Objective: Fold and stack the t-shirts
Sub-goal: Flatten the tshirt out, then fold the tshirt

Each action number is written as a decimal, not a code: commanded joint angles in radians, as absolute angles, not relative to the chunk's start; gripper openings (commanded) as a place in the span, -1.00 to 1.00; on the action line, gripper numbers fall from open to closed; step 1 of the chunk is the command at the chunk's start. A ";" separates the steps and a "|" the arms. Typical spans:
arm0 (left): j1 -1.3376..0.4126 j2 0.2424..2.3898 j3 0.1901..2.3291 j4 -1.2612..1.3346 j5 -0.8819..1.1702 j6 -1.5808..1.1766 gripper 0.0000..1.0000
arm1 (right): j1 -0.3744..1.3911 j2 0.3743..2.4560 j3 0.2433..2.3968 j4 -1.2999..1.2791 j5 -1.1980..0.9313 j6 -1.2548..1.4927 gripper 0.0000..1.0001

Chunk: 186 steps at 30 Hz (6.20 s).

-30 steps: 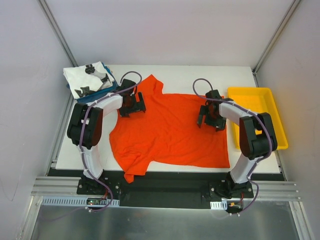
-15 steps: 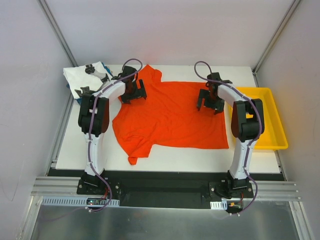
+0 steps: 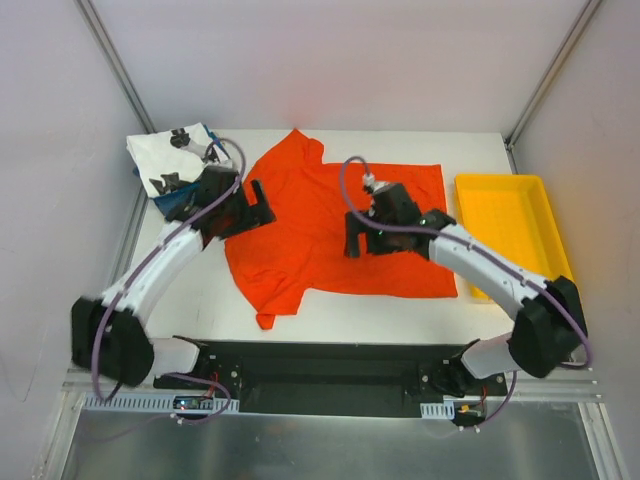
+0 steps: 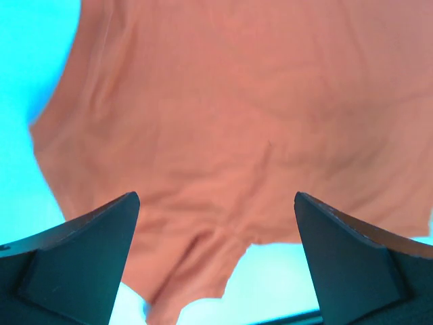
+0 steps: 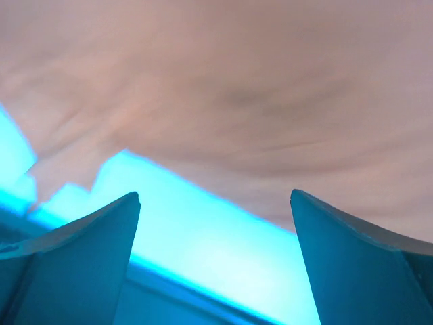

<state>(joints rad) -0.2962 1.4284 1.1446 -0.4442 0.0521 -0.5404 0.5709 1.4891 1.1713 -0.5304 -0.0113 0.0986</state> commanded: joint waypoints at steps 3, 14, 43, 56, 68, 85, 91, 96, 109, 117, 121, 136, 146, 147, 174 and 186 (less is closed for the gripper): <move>-0.290 1.012 0.724 -0.407 0.089 -0.721 0.99 | 0.932 1.399 0.968 -0.293 0.030 0.437 0.97; -0.287 0.805 0.434 -0.206 0.166 -0.827 0.99 | 1.236 1.810 1.232 -0.308 0.232 0.624 0.69; -0.265 1.183 0.402 -0.027 0.158 -0.839 0.99 | 1.232 1.797 1.175 -0.356 0.256 0.629 -0.99; -0.264 1.105 0.426 -0.155 0.160 -0.770 0.99 | 1.206 1.693 1.089 -0.459 0.235 0.583 -0.86; -0.267 0.859 0.460 -0.368 0.162 -0.795 0.99 | 1.204 1.559 1.088 -0.557 0.253 0.508 0.77; -0.634 0.798 0.422 -0.600 0.078 -1.040 0.96 | 0.959 1.016 0.762 -0.669 0.460 0.545 0.93; -0.699 0.790 0.408 -0.591 0.084 -1.086 0.67 | 0.896 0.974 0.721 -0.672 0.469 0.543 0.93; -0.713 0.843 0.405 -0.560 0.100 -1.081 0.28 | 0.864 0.968 0.704 -0.664 0.457 0.543 0.93; -0.722 1.035 0.422 -0.414 0.142 -1.031 -0.27 | 0.824 0.968 0.678 -0.660 0.440 0.560 0.93; -0.723 0.990 0.387 -0.417 0.196 -1.017 -1.00 | 0.793 0.946 0.660 -0.690 0.445 0.586 0.93; -0.723 0.888 0.382 -0.546 0.123 -1.063 -1.00 | 0.769 0.911 0.646 -0.712 0.459 0.601 0.93; -0.721 0.654 0.382 -0.968 0.022 -1.224 -1.00 | 0.707 0.882 0.618 -0.784 0.472 0.638 0.93; -0.721 0.583 0.451 -0.957 -0.018 -1.178 -1.00 | 0.465 0.700 0.494 -0.816 0.374 0.693 0.93; -0.722 0.581 0.456 -0.948 -0.023 -1.169 -1.00 | 0.437 0.683 0.482 -0.815 0.364 0.699 0.93; -0.723 0.611 0.465 -0.801 -0.090 -1.140 -1.00 | 0.383 0.899 0.411 -0.621 0.330 0.689 -0.03; -0.721 0.640 0.503 -0.779 -0.083 -1.134 -1.00 | 0.377 0.937 0.416 -0.592 0.305 0.669 -0.55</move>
<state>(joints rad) -0.7143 0.6296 0.4530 -0.7967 -0.0643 -1.1362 0.3809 0.9234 0.4187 -0.6304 0.3359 0.6666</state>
